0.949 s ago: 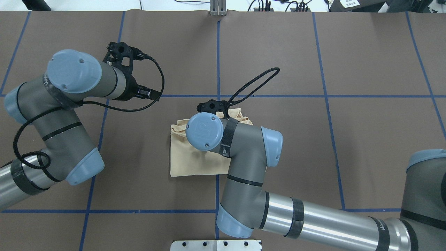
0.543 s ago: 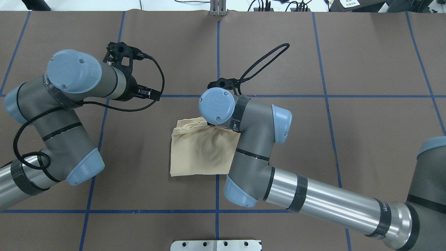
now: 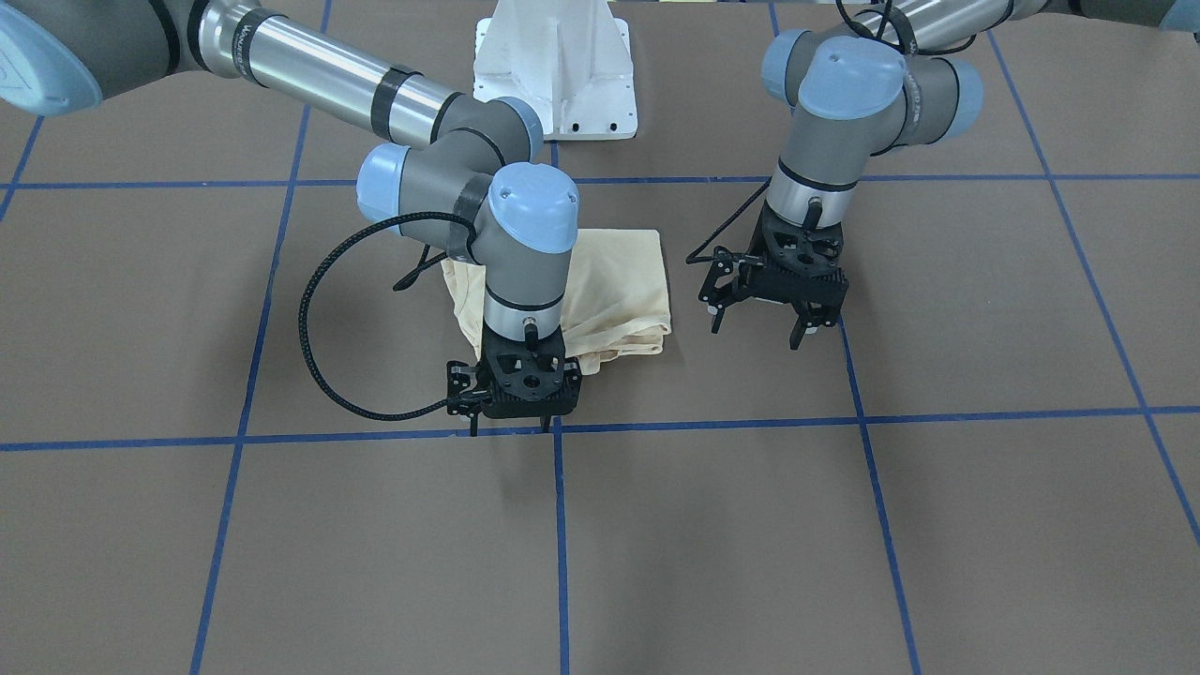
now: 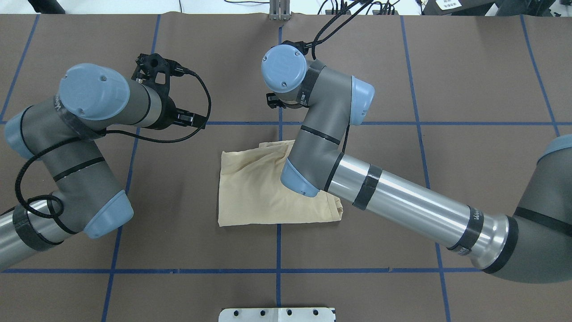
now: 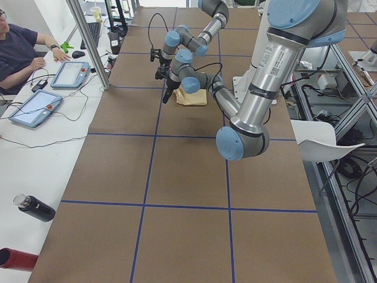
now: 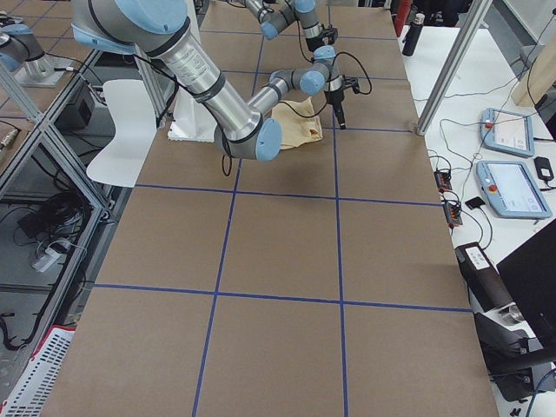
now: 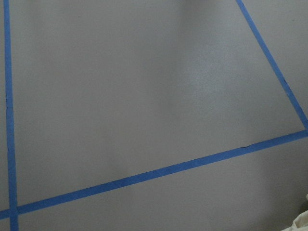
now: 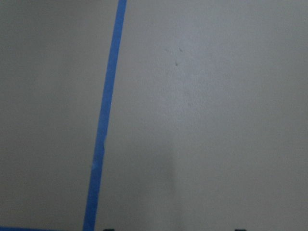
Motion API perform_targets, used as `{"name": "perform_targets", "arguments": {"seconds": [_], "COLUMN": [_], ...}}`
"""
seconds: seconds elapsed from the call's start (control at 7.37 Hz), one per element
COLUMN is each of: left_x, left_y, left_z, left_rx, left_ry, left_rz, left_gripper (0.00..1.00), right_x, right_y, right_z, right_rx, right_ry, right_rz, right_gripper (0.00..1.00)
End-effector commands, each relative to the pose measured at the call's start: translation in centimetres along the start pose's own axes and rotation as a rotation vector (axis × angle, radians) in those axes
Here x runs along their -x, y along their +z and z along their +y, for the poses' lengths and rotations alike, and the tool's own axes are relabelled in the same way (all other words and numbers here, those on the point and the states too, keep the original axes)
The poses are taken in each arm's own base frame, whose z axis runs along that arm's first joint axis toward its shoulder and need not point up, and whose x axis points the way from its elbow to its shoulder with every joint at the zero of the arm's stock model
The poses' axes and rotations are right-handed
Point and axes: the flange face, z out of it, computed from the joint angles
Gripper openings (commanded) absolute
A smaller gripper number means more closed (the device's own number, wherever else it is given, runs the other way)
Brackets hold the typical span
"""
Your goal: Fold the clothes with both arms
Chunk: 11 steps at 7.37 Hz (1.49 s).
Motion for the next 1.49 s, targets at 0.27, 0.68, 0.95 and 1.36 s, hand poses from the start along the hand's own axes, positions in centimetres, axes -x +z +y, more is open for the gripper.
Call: {"name": "perform_targets", "arguments": {"seconds": [0.27, 0.68, 0.95, 1.36], "left_x": [0.9, 7.2, 15.3, 23.6], "left_y": [-4.8, -13.9, -16.1, -16.0], "left_z": [2.1, 4.4, 3.5, 5.0], "left_rx": [0.019, 0.055, 0.095, 0.153], "left_ry": [0.011, 0.115, 0.205, 0.083], "left_rz": [0.035, -0.054, -0.081, -0.169], "left_gripper": [1.00, 1.00, 1.00, 1.00], "right_x": [-5.7, -28.8, -43.0, -62.6], "right_y": [-10.3, -14.6, -12.9, -10.8], "right_z": [-2.0, 0.4, 1.1, 8.3], "right_rx": [0.122, 0.146, 0.212, 0.311], "right_ry": [0.066, -0.105, -0.184, -0.231], "right_rz": [-0.091, -0.104, -0.092, -0.057], "right_gripper": [0.99, 0.99, 0.99, 1.00]}}
